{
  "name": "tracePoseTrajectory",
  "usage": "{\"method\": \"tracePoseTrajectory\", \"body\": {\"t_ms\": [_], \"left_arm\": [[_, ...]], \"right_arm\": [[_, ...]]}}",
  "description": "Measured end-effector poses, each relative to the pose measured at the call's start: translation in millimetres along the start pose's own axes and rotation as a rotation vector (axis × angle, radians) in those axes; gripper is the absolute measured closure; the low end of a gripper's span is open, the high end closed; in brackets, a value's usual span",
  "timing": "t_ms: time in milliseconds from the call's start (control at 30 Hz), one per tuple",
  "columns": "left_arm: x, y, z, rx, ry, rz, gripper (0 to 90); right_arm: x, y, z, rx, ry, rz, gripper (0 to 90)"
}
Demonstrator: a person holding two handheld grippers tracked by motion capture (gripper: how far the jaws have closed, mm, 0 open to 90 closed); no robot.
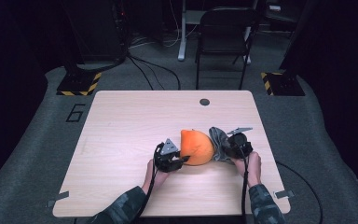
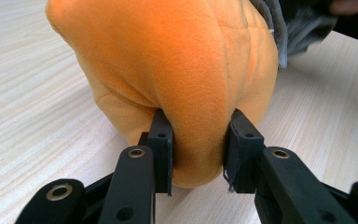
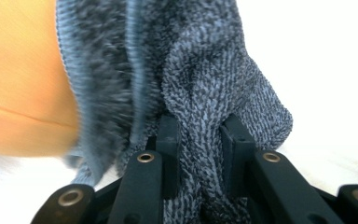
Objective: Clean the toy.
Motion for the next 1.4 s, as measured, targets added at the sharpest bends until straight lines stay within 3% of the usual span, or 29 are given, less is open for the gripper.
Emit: {"method": "tracePoseTrajectory", "body": {"t_ms": [33, 133, 267, 433, 500, 567, 667, 800, 933, 1100, 1167, 1233, 1400], "left_arm": [[-0.1, 0.2, 0.2, 0.002, -0.001, 0.001, 67.4], [0.1, 0.3, 0.2, 0.001, 0.001, -0.002, 67.4], [0.1, 0.2, 0.5, 0.003, -0.001, 0.000, 67.4], [-0.4, 0.4, 0.8, 0.005, 0.000, 0.000, 67.4], [-0.4, 0.3, 0.7, 0.006, 0.005, -0.001, 67.4], [-0.5, 0.3, 0.6, 0.005, 0.004, -0.001, 67.4], [-0.6, 0.3, 1.0, 0.011, 0.006, -0.002, 67.2], [0.4, 1.2, 0.8, 0.004, -0.001, -0.001, 66.2], [0.9, 1.6, 1.1, 0.016, 0.022, -0.007, 63.7], [1.9, 2.3, 1.4, 0.015, 0.017, 0.001, 53.5], [3.2, 2.4, 1.4, 0.020, 0.032, 0.002, 48.2], [2.5, 1.8, 1.7, 0.025, 0.036, 0.009, 43.1], [2.2, -0.7, 3.0, 0.042, 0.103, 0.014, 32.0]], "right_arm": [[0.1, -15.0, -11.5, -0.059, 0.006, -0.011, 72.7], [4.7, -27.3, -20.5, -0.107, 0.011, -0.026, 72.7], [22.2, -45.2, -33.3, -0.170, -0.011, -0.073, 72.6], [49.5, -64.2, -48.4, -0.256, -0.065, -0.096, 72.6], [56.8, -69.3, -51.7, -0.275, -0.097, -0.082, 72.7], [59.6, -66.1, -50.1, -0.263, -0.120, -0.053, 72.7], [60.3, -47.8, -40.8, -0.213, -0.124, -0.036, 72.9], [60.8, -36.5, -35.8, -0.188, -0.119, -0.041, 73.4], [61.3, -28.5, -30.6, -0.171, -0.128, -0.038, 74.0], [62.8, -24.0, -29.5, -0.173, -0.148, -0.022, 74.4], [63.3, -22.8, -28.7, -0.170, -0.150, -0.018, 74.4], [63.3, -21.5, -28.4, -0.168, -0.133, -0.016, 74.4], [61.5, -20.0, -28.3, -0.165, -0.147, -0.019, 74.4]]}}
Point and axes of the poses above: each handheld gripper's, and its own axes: y roughly forward along the jaws, z roughly out of its underside, x roughly to its left, the point moved 10 cm from there along y, roughly forward along the jaws, and after that the axes turned 8 degrees about z, right-handed, at the moved point
